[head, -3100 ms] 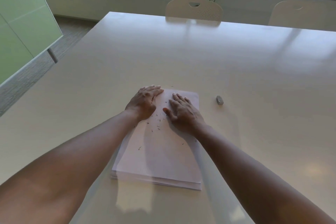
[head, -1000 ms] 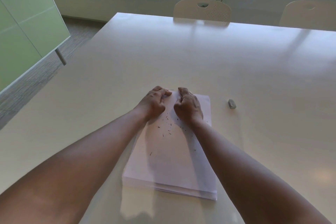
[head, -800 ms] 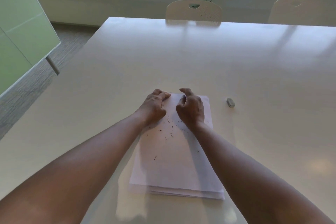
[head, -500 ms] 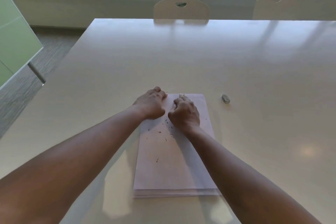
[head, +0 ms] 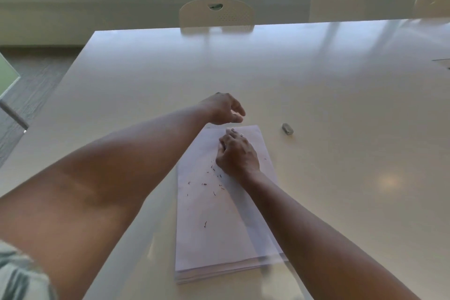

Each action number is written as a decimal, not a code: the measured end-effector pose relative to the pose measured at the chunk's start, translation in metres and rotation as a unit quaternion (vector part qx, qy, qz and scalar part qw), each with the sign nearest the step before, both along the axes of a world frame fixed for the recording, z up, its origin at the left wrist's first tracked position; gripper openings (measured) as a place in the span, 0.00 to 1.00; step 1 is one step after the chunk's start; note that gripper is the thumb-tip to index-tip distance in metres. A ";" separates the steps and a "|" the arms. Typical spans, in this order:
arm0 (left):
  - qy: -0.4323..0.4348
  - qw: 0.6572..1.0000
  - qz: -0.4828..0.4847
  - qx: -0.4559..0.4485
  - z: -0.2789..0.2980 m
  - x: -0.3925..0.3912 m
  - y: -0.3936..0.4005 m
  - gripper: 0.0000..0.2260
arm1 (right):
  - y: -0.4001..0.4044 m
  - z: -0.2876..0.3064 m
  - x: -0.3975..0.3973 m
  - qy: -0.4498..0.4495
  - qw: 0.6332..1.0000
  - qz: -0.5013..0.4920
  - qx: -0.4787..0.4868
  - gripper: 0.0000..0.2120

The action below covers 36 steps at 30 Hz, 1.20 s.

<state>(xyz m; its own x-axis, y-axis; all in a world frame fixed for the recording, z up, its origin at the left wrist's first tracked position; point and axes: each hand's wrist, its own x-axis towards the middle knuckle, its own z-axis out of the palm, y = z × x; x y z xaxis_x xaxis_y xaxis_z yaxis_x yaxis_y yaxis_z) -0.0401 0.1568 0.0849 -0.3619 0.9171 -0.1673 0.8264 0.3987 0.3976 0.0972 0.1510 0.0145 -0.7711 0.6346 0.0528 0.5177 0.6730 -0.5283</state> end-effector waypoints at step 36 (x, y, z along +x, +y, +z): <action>0.014 0.995 -0.014 -0.098 -0.026 -0.016 0.038 0.32 | -0.062 0.027 -0.035 0.018 0.956 0.221 -0.192 0.02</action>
<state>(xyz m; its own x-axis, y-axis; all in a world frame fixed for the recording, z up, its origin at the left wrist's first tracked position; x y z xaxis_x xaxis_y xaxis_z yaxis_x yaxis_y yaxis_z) -0.0562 0.1946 0.0590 -0.3434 0.8779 -0.3337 0.8478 0.4427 0.2921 0.0627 0.0888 0.0418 -0.9705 0.2245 -0.0875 0.2045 0.5755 -0.7918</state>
